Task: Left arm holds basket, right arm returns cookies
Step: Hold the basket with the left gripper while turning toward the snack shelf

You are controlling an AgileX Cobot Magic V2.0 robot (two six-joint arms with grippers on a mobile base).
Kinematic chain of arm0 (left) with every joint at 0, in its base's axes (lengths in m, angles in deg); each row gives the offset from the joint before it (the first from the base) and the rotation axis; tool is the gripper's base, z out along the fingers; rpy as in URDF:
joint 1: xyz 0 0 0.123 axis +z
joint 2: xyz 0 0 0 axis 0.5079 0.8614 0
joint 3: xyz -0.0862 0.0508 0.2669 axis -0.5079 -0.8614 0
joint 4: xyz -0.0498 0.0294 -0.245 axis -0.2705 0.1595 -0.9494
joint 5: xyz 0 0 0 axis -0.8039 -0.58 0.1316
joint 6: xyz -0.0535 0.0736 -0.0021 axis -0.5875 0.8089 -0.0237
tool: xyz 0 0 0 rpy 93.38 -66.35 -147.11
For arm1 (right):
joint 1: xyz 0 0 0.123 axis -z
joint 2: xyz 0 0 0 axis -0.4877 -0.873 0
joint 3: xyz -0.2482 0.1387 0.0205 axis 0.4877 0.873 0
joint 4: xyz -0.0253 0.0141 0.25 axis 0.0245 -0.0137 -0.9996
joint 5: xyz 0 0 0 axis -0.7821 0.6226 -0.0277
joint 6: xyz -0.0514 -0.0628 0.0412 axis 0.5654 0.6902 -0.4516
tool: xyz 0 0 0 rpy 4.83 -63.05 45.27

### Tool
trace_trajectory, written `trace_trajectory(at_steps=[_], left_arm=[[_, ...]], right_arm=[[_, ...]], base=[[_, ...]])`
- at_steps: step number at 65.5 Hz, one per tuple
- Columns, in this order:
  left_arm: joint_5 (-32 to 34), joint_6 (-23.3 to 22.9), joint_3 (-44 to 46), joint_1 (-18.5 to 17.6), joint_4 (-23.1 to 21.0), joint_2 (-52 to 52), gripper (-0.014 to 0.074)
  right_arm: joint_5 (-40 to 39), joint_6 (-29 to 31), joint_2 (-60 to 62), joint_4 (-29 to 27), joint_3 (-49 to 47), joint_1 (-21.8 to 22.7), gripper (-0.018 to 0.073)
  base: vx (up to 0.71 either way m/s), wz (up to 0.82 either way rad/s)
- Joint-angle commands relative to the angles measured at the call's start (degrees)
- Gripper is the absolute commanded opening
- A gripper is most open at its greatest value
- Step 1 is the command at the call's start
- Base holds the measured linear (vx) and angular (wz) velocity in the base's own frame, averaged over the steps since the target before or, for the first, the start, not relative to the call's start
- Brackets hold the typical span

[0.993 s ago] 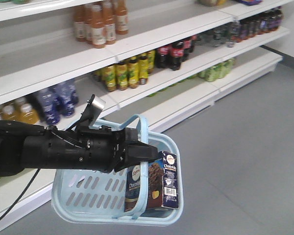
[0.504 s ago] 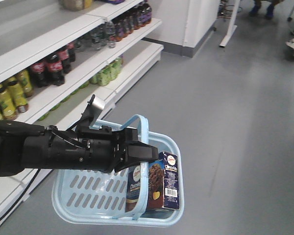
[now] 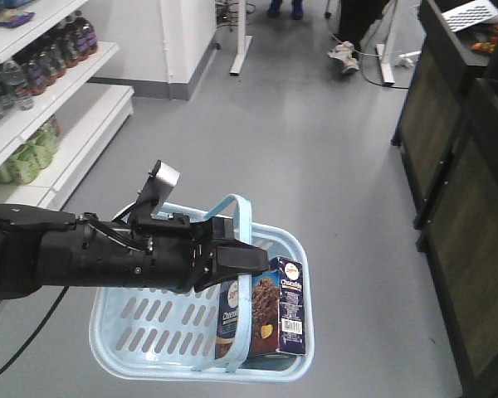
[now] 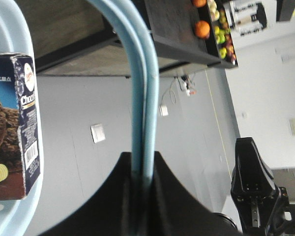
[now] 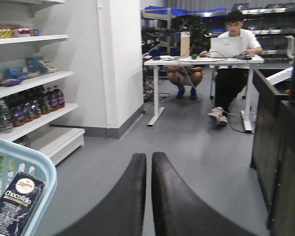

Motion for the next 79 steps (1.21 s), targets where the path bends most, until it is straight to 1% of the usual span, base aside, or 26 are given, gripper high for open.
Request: trace_trajectory(at_steps=[1, 20, 41, 79], left_arm=[[-3.5, 0.3, 2.1, -0.3, -6.2, -2.5, -0.0003], [-3.5, 0.3, 2.1, -0.3, -6.2, -2.5, -0.0003], [-3.5, 0.3, 2.1, -0.3, -6.2, -2.5, -0.0003], [-3.5, 0.3, 2.1, -0.3, -6.2, -2.5, -0.0003]], right_arm=[[-4.2, 0.4, 0.7, 0.4, 1.0, 0.0, -0.0003], [-4.2, 0.4, 0.7, 0.4, 1.0, 0.0, -0.0003], [-4.2, 0.4, 0.7, 0.4, 1.0, 0.0, -0.0003], [-4.2, 0.4, 0.7, 0.4, 1.0, 0.0, -0.0003]], base=[[0.12, -0.58], [0.12, -0.46], [0.16, -0.22], [0.29, 0.08]])
